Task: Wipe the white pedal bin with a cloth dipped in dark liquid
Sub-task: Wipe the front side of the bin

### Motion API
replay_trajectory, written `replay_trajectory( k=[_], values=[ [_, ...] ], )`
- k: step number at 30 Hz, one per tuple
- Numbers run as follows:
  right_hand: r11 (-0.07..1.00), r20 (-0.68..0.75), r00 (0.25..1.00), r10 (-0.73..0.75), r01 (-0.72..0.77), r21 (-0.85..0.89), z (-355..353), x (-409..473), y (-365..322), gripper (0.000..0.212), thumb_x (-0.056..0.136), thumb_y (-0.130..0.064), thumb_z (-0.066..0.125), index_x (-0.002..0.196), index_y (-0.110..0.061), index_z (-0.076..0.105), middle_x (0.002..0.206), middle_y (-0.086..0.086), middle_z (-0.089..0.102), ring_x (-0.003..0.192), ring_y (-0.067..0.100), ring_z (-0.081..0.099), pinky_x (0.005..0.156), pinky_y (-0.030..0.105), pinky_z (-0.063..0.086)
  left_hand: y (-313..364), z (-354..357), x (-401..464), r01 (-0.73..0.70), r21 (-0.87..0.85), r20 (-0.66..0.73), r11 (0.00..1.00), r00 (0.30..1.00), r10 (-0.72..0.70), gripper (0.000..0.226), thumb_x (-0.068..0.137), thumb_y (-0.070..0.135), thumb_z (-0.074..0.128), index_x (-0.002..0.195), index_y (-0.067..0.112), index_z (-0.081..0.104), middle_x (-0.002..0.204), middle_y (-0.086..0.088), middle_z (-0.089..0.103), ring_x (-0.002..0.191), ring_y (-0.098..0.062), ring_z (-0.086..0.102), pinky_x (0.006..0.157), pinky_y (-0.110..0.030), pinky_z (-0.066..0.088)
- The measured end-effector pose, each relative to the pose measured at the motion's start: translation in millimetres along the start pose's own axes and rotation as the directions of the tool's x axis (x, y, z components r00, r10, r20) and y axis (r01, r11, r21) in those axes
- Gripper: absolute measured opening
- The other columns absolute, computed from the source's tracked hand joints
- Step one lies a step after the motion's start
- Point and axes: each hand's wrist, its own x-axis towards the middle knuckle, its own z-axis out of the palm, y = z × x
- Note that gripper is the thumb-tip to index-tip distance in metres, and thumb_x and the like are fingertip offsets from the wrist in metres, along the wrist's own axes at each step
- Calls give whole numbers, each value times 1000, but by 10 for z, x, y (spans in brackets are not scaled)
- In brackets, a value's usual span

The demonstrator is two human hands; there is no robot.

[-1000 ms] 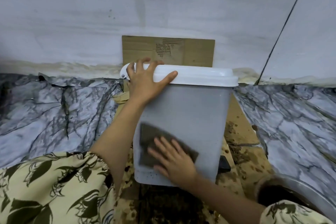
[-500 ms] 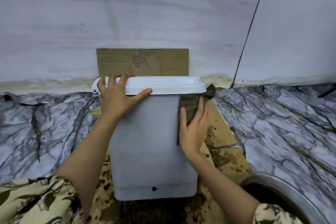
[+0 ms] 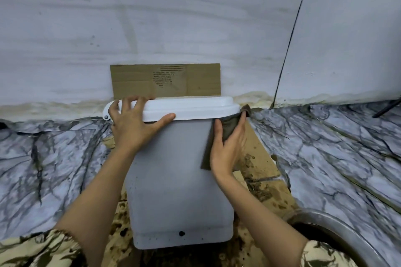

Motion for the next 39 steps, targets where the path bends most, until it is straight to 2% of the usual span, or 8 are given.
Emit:
replay_trajectory(
  k=[5, 8, 11, 17, 22, 29, 36, 39],
  values=[
    [948, -98, 990, 106, -71, 310, 8, 22, 89, 45, 99, -31, 40, 143, -21, 36, 145, -9, 37, 129, -3, 30, 108, 17, 29, 16, -6, -29, -7, -2, -10, 1000, 1000, 7, 85, 50, 89, 41, 119, 42, 51, 134, 10, 38, 138, -28, 12, 104, -49, 34],
    [976, -57, 996, -66, 77, 202, -24, 32, 92, 39, 99, -30, 41, 138, -25, 45, 148, -10, 29, 132, -3, 24, 107, 16, 27, 32, -7, -34, -12, -2, -8, 1000, 1000, 12, 86, 50, 88, 41, 120, 40, 52, 135, 8, 39, 138, -30, 12, 108, -47, 29],
    [961, 11, 963, -270, 269, 58, -52, -99, 151, 37, 98, -29, 43, 135, -32, 43, 150, -12, 21, 137, 12, 24, 111, 39, 26, 37, -6, -42, -15, -2, -16, 1000, 1000, 15, 84, 52, 86, 43, 122, 39, 52, 136, 7, 39, 138, -30, 12, 109, -48, 28],
    [990, -62, 998, 21, -12, 140, -17, 124, 122, 43, 102, -26, 35, 142, -11, 39, 156, -8, 14, 137, 0, 12, 117, 45, 20, 59, -15, -44, -2, -7, 0, 1000, 1000, 2, 84, 51, 86, 43, 122, 41, 51, 136, 7, 38, 138, -30, 11, 110, -51, 28],
    [967, 101, 980, -172, 188, -171, -14, -69, 286, 62, 96, -54, 22, 150, -24, 13, 156, -9, -11, 145, 7, -14, 118, 47, -4, 43, -1, -36, -2, -17, -2, 1000, 1000, 2, 85, 51, 87, 42, 122, 42, 50, 136, 9, 37, 139, -29, 11, 109, -52, 30],
    [605, 428, 772, -470, 635, -481, -333, -819, 1056, 59, 96, -59, 26, 143, -25, 29, 148, 8, 39, 145, 31, 8, 112, 60, 10, 20, 17, -23, -12, -12, -16, 1000, 1000, 12, 85, 51, 89, 41, 121, 43, 50, 135, 9, 38, 138, -31, 12, 108, -54, 31],
    [825, 153, 959, -240, 285, -488, 8, -251, 360, 72, 94, -63, 21, 150, -19, 12, 157, 8, 11, 144, 34, 9, 114, 58, 18, -13, 63, 20, -25, -1, -29, 1000, 999, 25, 77, 58, 85, 49, 119, 40, 51, 133, 6, 40, 136, -32, 15, 107, -51, 31],
    [613, 393, 814, -428, 581, -536, 107, -517, 488, 64, 95, -59, 27, 146, -21, 31, 153, 6, 27, 143, 36, 15, 116, 55, 13, -18, 90, 73, -24, 4, -22, 1000, 999, 24, 75, 59, 84, 52, 119, 39, 52, 133, 4, 41, 136, -33, 17, 108, -51, 29]
  ],
)
